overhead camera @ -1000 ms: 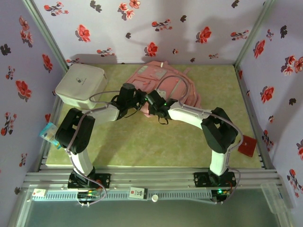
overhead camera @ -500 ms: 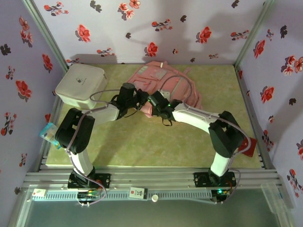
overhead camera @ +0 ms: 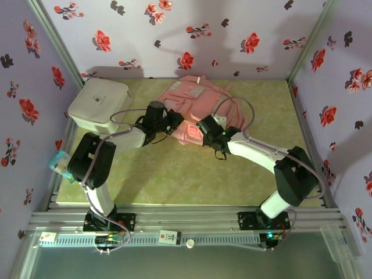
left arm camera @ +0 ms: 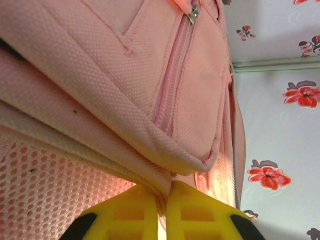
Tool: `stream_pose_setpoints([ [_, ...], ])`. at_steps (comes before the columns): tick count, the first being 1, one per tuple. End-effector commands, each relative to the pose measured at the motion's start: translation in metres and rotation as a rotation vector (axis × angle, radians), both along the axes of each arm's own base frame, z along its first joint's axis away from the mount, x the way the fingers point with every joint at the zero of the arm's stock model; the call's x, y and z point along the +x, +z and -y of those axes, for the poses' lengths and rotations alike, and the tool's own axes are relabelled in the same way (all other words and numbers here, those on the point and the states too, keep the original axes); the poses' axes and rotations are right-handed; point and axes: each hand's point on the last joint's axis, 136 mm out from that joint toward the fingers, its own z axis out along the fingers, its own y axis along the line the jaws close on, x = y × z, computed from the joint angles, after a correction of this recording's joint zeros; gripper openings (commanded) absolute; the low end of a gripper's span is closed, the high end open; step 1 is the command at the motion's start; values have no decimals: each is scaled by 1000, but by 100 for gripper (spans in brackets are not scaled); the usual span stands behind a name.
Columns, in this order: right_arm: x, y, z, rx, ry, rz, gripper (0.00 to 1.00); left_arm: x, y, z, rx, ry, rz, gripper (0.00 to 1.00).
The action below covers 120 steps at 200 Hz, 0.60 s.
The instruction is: Pack books, pencil case, and school supplies into a backpack
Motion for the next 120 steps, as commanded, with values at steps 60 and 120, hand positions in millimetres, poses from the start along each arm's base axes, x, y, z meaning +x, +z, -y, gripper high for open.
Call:
stream_pose_setpoints([
  [60,19,2,1,-61,63,10,29,15,31,3,-46,-5,109,0],
  [120,13,-13,-13,9,110,-59,27,14,31,3,-39,-9,108,0],
])
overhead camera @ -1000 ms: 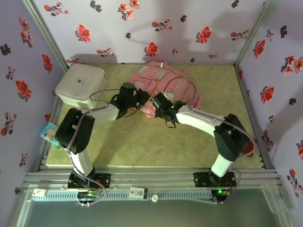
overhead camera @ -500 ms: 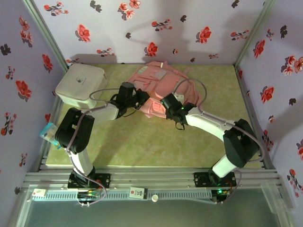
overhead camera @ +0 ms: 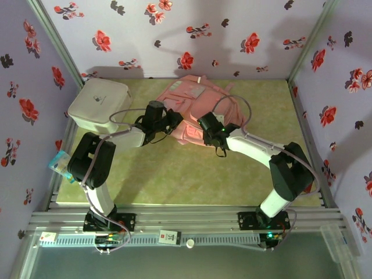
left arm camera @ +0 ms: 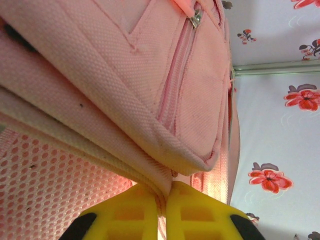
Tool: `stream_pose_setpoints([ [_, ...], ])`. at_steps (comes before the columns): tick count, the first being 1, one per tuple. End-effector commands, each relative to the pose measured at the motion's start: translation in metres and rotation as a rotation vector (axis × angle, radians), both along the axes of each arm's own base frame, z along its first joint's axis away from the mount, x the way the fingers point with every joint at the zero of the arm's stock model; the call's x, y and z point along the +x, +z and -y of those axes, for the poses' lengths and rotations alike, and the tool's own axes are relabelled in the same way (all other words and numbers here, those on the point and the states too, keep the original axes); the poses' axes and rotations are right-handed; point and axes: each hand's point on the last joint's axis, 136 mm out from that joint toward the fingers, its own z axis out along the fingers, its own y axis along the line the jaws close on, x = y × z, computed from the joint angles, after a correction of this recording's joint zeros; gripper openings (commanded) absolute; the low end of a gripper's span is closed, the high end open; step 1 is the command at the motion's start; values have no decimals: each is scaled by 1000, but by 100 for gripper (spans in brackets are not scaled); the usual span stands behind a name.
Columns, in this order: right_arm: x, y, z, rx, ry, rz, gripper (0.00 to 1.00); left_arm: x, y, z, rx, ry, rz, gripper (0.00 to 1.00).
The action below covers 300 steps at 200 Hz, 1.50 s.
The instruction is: Pack books, pencil case, and school supplies into a backpack
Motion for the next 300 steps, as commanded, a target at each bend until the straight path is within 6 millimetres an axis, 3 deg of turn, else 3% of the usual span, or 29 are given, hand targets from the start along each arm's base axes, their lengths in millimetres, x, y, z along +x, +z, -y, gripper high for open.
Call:
stream_pose_setpoints([
  [1,4,-1,-10,34,31,-14,27,12,32,6,-40,-16,108,0],
  [49,5,5,13,-53,-36,30,8,13,29,3,-22,-16,106,0],
  [111,4,22,81,-74,-227,140,2,12,10,-9,53,-13,85,0],
  [140,10,21,89,-38,-210,130,0,9,1,-7,86,-36,74,0],
  [166,17,31,67,31,-107,141,0,11,-6,-2,146,-99,71,0],
  [193,13,33,30,148,31,144,0,19,-18,-5,284,-171,69,0],
  [215,6,33,-2,195,132,136,0,24,-26,-19,397,-170,72,20],
  [232,2,34,-29,245,203,132,0,25,-17,-32,454,-153,91,40],
  [274,6,39,-83,352,307,127,0,13,23,-60,502,-84,153,61],
  [300,11,45,-100,379,330,140,0,-4,27,-70,439,-22,131,71],
])
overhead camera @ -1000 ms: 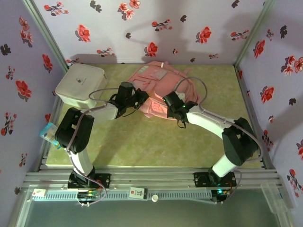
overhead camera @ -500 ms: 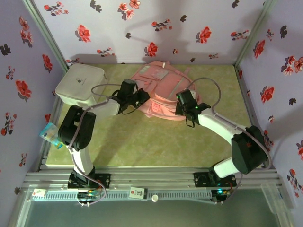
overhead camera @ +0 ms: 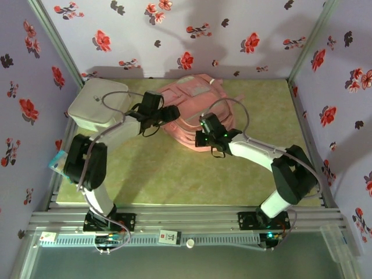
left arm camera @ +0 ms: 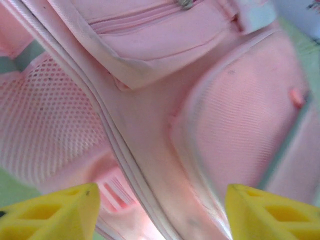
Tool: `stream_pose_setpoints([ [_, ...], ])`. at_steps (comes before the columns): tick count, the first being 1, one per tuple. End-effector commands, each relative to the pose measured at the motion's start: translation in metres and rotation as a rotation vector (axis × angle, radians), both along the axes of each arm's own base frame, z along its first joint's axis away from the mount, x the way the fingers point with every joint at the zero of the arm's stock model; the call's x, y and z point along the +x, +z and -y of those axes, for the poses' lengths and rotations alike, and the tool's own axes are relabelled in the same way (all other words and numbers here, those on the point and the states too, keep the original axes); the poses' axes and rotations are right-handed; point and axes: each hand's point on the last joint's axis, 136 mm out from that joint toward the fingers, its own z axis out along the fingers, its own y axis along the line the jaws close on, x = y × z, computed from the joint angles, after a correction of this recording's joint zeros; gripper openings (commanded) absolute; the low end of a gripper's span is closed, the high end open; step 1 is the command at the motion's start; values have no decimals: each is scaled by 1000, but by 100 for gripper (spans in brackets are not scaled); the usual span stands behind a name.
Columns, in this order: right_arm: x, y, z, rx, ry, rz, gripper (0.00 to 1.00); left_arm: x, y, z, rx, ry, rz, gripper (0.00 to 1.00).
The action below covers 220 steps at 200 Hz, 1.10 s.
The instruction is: Pack books, pencil case, and school supplies into a backpack
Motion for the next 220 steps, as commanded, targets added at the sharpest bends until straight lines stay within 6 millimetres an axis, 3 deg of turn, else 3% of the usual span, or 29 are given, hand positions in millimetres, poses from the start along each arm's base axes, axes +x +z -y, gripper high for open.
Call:
stream_pose_setpoints([
  [1,15,33,-34,116,57,76,0,-13,11,-19,-18,69,19,71],
  [31,15,34,-47,143,79,65,0,-28,5,-5,-236,85,-22,71],
  [78,11,33,-50,156,88,51,0,-26,-6,25,-525,94,-101,49],
  [112,9,34,-51,162,88,47,0,-20,-25,28,-546,122,-138,37],
  [151,9,33,-51,157,86,46,0,-17,-38,29,-528,134,-164,34],
  [188,9,31,-47,137,73,46,0,-15,-38,30,-518,131,-162,24],
  [220,10,22,-25,45,38,80,0,-14,-33,27,-475,119,-138,16],
])
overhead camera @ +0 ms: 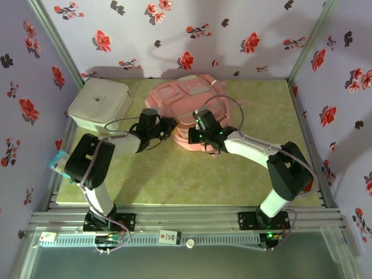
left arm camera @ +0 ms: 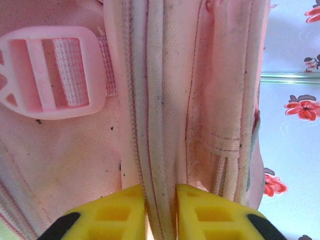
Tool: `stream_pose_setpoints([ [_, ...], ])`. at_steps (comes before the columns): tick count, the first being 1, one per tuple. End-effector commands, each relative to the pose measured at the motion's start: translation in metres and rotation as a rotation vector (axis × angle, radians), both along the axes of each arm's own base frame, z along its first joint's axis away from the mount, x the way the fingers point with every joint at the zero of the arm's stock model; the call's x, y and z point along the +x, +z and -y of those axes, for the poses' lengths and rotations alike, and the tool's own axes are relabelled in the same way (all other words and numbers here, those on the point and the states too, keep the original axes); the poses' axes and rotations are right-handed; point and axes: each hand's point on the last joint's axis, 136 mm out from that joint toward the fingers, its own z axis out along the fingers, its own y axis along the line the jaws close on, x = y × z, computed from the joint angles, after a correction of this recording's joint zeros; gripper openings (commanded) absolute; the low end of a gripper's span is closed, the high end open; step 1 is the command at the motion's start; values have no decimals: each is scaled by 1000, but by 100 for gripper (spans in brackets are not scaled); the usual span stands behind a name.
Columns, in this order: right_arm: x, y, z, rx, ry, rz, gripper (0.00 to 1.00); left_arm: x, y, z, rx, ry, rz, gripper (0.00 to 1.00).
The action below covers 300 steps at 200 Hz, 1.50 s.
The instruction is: Pack books, pencil case, and school supplies into a backpack
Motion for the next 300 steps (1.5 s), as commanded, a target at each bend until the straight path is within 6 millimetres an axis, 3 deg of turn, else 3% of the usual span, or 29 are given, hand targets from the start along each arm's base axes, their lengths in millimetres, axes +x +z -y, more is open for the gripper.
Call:
stream_pose_setpoints([
  [1,6,8,8,-42,-24,74,0,6,11,2,28,-16,46,15],
  [43,19,-4,72,-144,-177,64,0,4,14,-6,77,-31,60,1],
  [77,33,-9,134,-200,-398,3,0,3,20,-11,104,-36,82,0],
  [102,34,-9,147,-196,-443,-17,0,2,27,-9,132,-67,103,0],
  [129,26,-14,134,-131,-396,-34,0,2,32,-9,194,-127,122,0],
  [154,12,-20,117,-104,-341,-52,0,9,35,-23,290,-156,136,0],
  [195,-15,-16,45,57,-167,-84,0,28,25,-64,504,-149,111,1],
  [207,-20,-12,24,114,-128,-97,0,30,23,-78,600,-134,97,8],
  [219,-22,-9,8,147,-103,-106,0,32,23,-91,676,-108,90,21],
  [235,-21,-6,-7,176,-78,-112,0,29,29,-104,728,-62,95,39],
  [248,-19,-3,-16,196,-62,-112,0,25,37,-110,731,-31,105,47],
  [279,-13,7,-24,210,-42,-98,0,6,49,-116,665,37,97,57],
  [300,-12,8,-27,210,-31,-101,0,-8,55,-107,563,71,106,60],
])
